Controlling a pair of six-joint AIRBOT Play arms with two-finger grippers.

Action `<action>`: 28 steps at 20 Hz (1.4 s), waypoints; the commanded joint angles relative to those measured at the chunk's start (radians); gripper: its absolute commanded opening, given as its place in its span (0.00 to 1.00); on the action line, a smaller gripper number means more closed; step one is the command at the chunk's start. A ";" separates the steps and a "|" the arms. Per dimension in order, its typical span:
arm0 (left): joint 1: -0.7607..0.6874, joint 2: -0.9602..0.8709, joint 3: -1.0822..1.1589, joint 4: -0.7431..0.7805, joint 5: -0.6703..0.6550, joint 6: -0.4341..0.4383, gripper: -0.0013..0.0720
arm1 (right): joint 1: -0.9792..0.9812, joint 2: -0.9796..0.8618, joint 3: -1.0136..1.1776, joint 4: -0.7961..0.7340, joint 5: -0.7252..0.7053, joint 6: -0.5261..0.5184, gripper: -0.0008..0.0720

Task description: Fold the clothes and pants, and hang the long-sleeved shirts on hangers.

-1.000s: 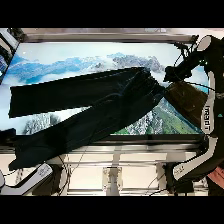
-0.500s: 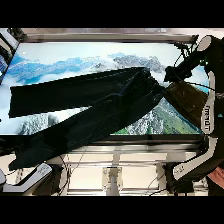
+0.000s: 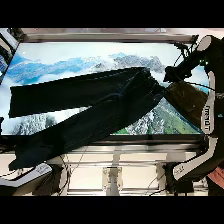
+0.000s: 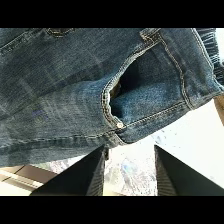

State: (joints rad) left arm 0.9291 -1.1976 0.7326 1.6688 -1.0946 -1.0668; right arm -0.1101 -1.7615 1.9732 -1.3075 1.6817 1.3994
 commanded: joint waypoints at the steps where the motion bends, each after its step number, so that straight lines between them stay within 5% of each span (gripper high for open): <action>1: 0.001 -0.031 0.000 -0.013 0.067 0.002 0.52 | 0.010 0.001 0.000 0.010 0.001 0.010 0.49; 3: 0.001 -0.047 0.000 -0.013 0.074 0.002 0.48 | 0.025 0.001 0.000 0.010 0.001 0.013 0.49; 6: 0.000 -0.054 0.001 -0.020 0.088 0.002 0.08 | 0.050 0.001 0.000 0.008 -0.004 0.013 0.49; 13: 0.000 -0.003 0.231 -0.064 0.150 -0.050 0.08 | 0.055 0.000 0.000 -0.010 -0.015 0.013 0.49; 17: 0.000 0.025 0.378 -0.250 0.244 -0.052 0.08 | 0.055 0.000 0.000 -0.013 -0.043 0.013 0.49; 19: -0.004 0.024 0.394 -0.315 0.255 -0.027 0.10 | 0.055 0.000 0.000 -0.013 -0.043 0.013 0.49; 22: -0.014 0.025 0.394 -0.315 0.248 -0.014 0.62 | 0.055 0.000 0.000 -0.023 -0.043 0.013 0.49; 23: -0.013 0.025 0.394 -0.307 0.238 -0.014 0.69 | 0.055 0.000 0.000 -0.032 -0.042 0.013 0.49; 26: -0.009 0.024 0.393 -0.214 0.175 -0.018 0.69 | 0.054 0.000 0.000 -0.053 -0.040 -0.003 0.50; 28: -0.009 0.016 0.381 -0.078 0.101 -0.026 0.69 | 0.054 0.000 -0.001 -0.071 -0.039 -0.011 0.77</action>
State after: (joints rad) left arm 0.9192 -1.1755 1.1187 1.4551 -0.9108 -1.0870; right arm -0.0566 -1.7615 1.9732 -1.3537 1.6413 1.4044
